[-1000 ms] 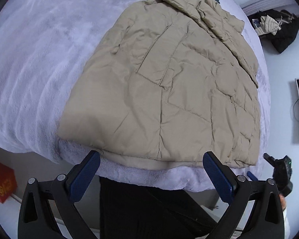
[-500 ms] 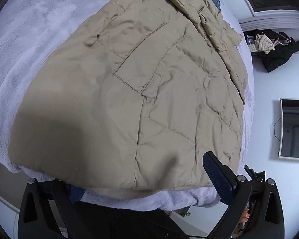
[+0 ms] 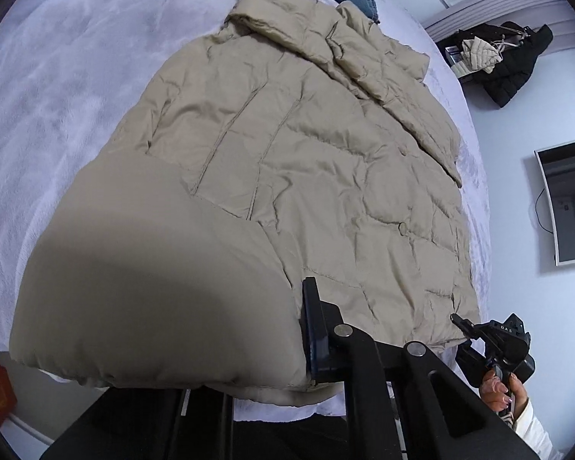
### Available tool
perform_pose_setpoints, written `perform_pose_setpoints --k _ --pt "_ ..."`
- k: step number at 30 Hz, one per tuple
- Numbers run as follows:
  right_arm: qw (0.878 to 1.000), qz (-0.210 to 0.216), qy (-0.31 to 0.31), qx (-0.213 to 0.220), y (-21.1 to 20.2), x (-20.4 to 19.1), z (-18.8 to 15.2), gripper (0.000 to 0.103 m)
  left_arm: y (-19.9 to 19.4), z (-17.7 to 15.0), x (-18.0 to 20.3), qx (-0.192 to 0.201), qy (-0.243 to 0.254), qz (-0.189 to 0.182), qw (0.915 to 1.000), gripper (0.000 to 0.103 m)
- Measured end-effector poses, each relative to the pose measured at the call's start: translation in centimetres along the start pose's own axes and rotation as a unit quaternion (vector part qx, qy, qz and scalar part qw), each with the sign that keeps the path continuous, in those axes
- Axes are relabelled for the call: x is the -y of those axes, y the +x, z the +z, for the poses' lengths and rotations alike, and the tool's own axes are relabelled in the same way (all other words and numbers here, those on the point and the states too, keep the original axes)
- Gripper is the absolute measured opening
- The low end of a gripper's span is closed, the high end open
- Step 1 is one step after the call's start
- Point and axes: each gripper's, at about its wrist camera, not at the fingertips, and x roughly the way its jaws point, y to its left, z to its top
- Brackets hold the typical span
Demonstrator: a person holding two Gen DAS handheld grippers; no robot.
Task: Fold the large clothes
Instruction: 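Grasp the jacket hem with both grippers and lift it toward the collar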
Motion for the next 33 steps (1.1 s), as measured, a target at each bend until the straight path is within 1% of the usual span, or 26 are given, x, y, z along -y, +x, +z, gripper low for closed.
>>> perform_pose_setpoints --k 2,5,10,12,15,17,21,25,29,31,33 --pt "1.000 -0.001 -0.019 0.009 -0.5 -0.8 -0.3 0.008 -1.1 0.5 0.7 0.016 0.016 0.001 0.9997 0.015" --pt "0.998 -0.015 -0.061 0.018 -1.1 -2.5 -0.6 0.007 -2.7 1.4 1.6 0.040 0.039 0.003 0.9984 0.016" --pt "0.990 -0.045 -0.131 0.036 -2.6 -6.3 -0.6 0.007 -5.3 3.2 3.6 0.074 0.074 0.001 0.9945 0.015" --pt "0.984 -0.057 -0.163 0.047 -3.2 -8.5 -0.5 0.007 -6.3 4.2 4.5 0.088 0.083 0.000 0.9927 0.016" --pt "0.975 -0.060 -0.207 0.060 -4.0 -11.8 0.2 0.007 -7.9 6.4 6.4 0.114 0.097 0.004 0.9887 0.016" --pt "0.967 -0.055 -0.237 0.070 -4.6 -14.6 1.0 0.007 -8.7 8.1 7.5 0.132 0.102 0.004 0.9860 0.016" --pt "0.952 -0.040 -0.292 0.082 -5.4 -20.4 2.9 0.006 -9.7 12.8 9.8 0.168 0.104 0.009 0.9803 0.015" --pt "0.932 -0.033 -0.352 0.077 -4.6 -26.7 5.9 0.006 -9.3 18.0 12.4 0.197 0.114 0.037 0.9730 0.015" --pt "0.917 -0.042 -0.391 0.067 -2.1 -32.1 9.9 0.006 -7.0 23.0 13.9 0.212 0.120 0.072 0.9672 0.016" --pt "0.910 -0.053 -0.407 0.061 -0.2 -34.1 11.8 0.006 -5.2 25.3 13.8 0.209 0.115 0.087 0.9672 0.016" --pt "0.906 -0.063 -0.415 0.055 2.2 -35.6 13.7 0.006 -3.0 27.4 13.1 0.197 0.109 0.100 0.9693 0.016"
